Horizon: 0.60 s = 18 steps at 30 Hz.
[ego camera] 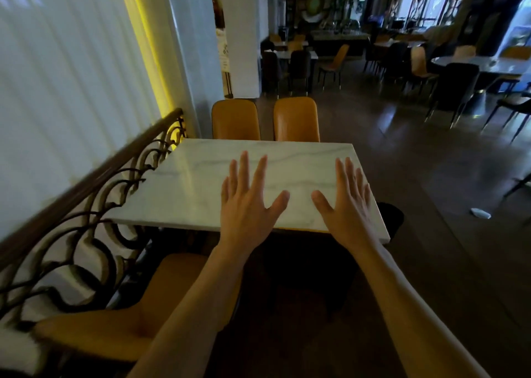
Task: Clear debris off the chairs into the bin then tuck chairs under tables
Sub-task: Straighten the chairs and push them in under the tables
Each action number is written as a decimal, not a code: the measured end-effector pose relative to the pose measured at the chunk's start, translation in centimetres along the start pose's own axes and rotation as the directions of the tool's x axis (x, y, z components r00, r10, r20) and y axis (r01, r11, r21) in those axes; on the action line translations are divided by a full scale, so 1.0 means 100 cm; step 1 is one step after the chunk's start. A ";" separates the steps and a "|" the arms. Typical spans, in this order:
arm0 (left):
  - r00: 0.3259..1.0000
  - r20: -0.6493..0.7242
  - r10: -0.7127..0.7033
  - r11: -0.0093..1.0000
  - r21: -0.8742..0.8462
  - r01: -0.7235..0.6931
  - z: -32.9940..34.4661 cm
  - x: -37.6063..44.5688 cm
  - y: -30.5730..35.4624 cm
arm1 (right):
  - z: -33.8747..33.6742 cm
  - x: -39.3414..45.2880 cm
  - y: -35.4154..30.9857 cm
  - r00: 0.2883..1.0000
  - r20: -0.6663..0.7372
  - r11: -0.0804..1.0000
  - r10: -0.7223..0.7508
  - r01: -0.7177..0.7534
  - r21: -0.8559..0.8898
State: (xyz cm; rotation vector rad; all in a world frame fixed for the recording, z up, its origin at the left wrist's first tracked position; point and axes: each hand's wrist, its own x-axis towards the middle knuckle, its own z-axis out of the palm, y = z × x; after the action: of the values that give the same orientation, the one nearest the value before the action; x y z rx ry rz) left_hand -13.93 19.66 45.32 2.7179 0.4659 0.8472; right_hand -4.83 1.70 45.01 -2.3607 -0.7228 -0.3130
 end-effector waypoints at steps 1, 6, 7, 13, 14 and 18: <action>1.000 -0.004 -0.011 1.000 0.003 0.011 -0.004 -0.003 -0.007 | 0.006 0.001 -0.008 1.000 0.006 1.000 -0.009 0.009 0.016; 0.996 -0.029 -0.087 0.996 -0.008 0.086 -0.029 -0.019 -0.058 | 0.038 0.003 -0.057 0.996 0.051 0.996 -0.071 0.068 0.049; 0.993 -0.034 -0.111 0.994 -0.002 0.111 -0.035 -0.022 -0.070 | 0.046 0.004 -0.069 0.995 0.064 0.995 -0.080 0.077 0.058; 0.962 -0.060 -0.265 0.962 0.058 0.268 -0.092 -0.052 -0.163 | 0.115 0.001 -0.172 0.972 0.146 0.980 -0.184 0.170 0.105; 0.955 -0.079 -0.286 0.954 0.068 0.292 -0.106 -0.060 -0.183 | 0.129 -0.001 -0.193 0.964 0.162 0.974 -0.212 0.195 0.119; 0.907 -0.191 -0.375 0.912 0.103 0.398 -0.158 -0.097 -0.266 | 0.182 -0.017 -0.282 0.906 0.229 0.926 -0.356 0.310 0.215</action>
State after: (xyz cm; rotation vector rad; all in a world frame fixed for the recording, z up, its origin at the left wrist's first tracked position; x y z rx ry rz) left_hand -36.69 42.71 44.22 2.5455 1.0988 0.9600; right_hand -21.65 30.77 44.83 -2.1268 -1.2388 -0.0711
